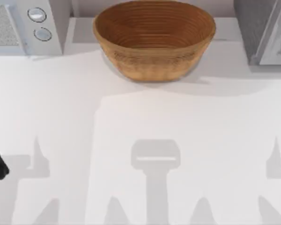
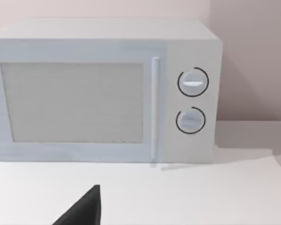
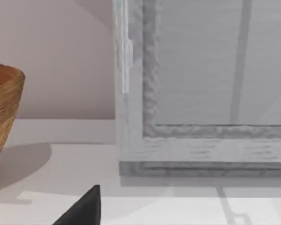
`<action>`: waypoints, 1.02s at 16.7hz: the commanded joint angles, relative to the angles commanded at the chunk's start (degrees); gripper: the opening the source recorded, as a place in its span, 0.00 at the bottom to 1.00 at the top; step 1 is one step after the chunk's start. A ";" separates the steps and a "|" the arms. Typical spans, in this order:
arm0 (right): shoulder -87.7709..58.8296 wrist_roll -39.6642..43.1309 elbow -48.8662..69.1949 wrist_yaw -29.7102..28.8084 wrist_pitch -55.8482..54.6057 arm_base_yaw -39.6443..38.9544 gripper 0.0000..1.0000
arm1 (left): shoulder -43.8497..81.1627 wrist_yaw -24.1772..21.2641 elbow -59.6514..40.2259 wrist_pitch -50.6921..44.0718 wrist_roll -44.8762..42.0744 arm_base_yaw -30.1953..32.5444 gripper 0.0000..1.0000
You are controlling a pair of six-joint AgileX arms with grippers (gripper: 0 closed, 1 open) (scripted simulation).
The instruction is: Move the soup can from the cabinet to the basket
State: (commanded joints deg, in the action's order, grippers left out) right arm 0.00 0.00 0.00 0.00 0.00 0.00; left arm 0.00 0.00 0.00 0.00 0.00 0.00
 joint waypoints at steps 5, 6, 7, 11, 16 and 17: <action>-3.62 -0.02 3.69 -0.58 1.24 -0.49 1.00 | 0.00 0.00 0.00 0.00 0.00 0.00 1.00; -5.95 -0.04 6.12 -0.93 2.01 -0.81 1.00 | 0.00 0.00 0.00 0.00 0.00 0.00 1.00; -8.75 -0.06 9.17 -1.33 2.92 -1.19 1.00 | 0.00 0.00 0.00 0.00 0.00 0.00 1.00; -23.00 -0.20 26.96 -3.40 7.45 -3.19 1.00 | 0.00 0.00 0.00 0.00 0.00 0.00 1.00; -43.38 -0.50 56.65 -6.46 13.48 -6.08 1.00 | 0.00 0.00 0.00 0.00 0.00 0.00 1.00; -47.33 -0.57 62.60 -7.06 14.63 -6.64 1.00 | 0.00 0.00 0.00 0.00 0.00 0.00 1.00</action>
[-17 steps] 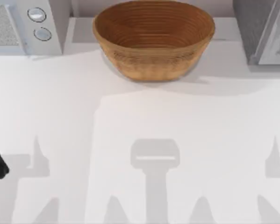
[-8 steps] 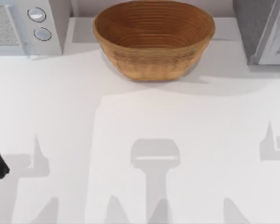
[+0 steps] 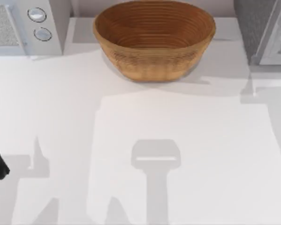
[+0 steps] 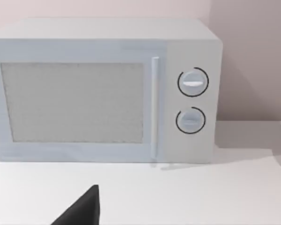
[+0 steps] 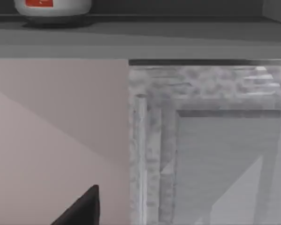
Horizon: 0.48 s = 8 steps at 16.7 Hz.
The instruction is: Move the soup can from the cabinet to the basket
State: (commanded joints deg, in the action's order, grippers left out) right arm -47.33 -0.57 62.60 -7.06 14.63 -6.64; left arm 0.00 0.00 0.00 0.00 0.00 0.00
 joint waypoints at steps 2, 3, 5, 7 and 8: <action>-7.50 -0.12 11.08 -1.15 2.22 -1.07 1.00 | 0.00 0.00 0.00 0.00 0.00 0.00 1.00; -11.00 -0.17 16.08 -1.68 3.30 -1.57 1.00 | 0.00 0.00 0.00 0.00 0.00 0.00 1.00; -17.44 -0.25 24.64 -2.63 5.34 -2.45 1.00 | 0.00 0.00 0.00 0.00 0.00 0.00 1.00; -22.82 -0.30 31.08 -3.39 7.14 -3.17 1.00 | 0.00 0.00 0.00 0.00 0.00 0.00 1.00; -24.96 -0.32 33.43 -3.69 7.90 -3.45 1.00 | 0.00 0.00 0.00 0.00 0.00 0.00 1.00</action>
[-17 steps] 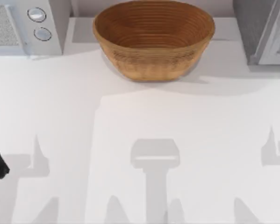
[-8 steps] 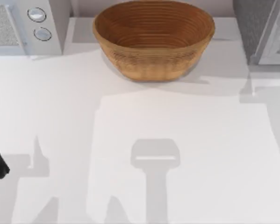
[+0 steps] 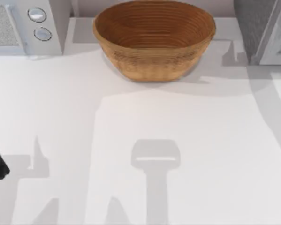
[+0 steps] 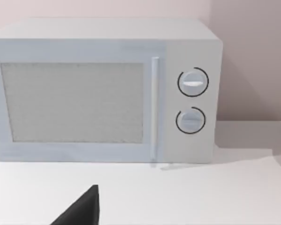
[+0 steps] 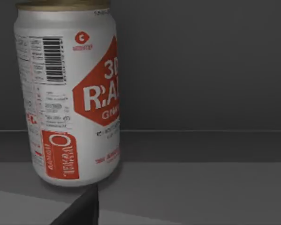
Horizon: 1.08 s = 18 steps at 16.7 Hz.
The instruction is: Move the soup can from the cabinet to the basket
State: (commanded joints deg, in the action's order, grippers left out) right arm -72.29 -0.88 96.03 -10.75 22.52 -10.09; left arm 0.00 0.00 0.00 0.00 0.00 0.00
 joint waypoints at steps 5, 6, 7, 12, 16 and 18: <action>-3.75 -0.02 3.77 -0.52 1.40 -0.49 1.00 | 0.00 0.00 0.00 0.00 0.00 0.00 1.00; -3.75 -0.02 3.77 -0.52 1.40 -0.49 1.00 | 0.00 0.00 0.00 0.00 0.00 0.00 1.00; -3.75 -0.02 3.77 -0.52 1.40 -0.49 1.00 | 0.00 0.00 0.00 0.00 0.00 0.00 1.00; -7.99 0.06 7.61 -3.80 0.36 -3.35 1.00 | 0.00 0.00 0.00 0.00 0.00 0.00 1.00; -17.94 0.05 14.87 -10.05 -1.56 -9.20 1.00 | 0.00 0.00 0.00 0.00 0.00 0.00 1.00; -19.95 0.06 16.76 -11.85 -2.15 -10.87 1.00 | 0.00 0.00 0.00 0.00 0.00 0.00 1.00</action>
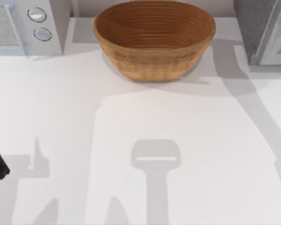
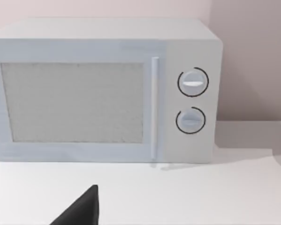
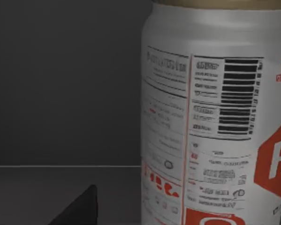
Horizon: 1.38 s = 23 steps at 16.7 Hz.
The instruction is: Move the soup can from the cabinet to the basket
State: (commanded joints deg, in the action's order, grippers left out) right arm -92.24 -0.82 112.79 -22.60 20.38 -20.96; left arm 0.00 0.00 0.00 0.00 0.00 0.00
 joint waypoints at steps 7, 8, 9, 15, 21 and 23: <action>-1.62 -0.02 1.91 0.41 0.31 0.45 1.00 | 0.00 0.00 0.00 0.00 0.00 0.00 1.00; -2.91 -0.01 3.52 0.68 0.57 0.73 1.00 | 0.00 0.00 0.00 0.00 0.00 0.00 1.00; -4.44 -0.01 5.40 1.00 0.89 1.06 1.00 | 0.00 0.00 0.00 0.00 0.00 0.00 1.00; -13.41 0.02 16.32 3.07 2.82 3.28 1.00 | 0.00 0.00 0.00 0.00 0.00 0.00 1.00; -14.24 0.03 17.34 3.29 2.99 3.51 0.92 | 0.00 0.00 0.00 0.00 0.00 0.00 1.00; -14.24 0.03 17.34 3.29 2.99 3.51 0.77 | 0.00 0.00 0.00 0.00 0.00 0.00 1.00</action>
State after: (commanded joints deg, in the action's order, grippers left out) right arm -106.48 -0.80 130.13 -19.31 23.37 -17.45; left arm 0.00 0.00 0.00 0.00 0.00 0.00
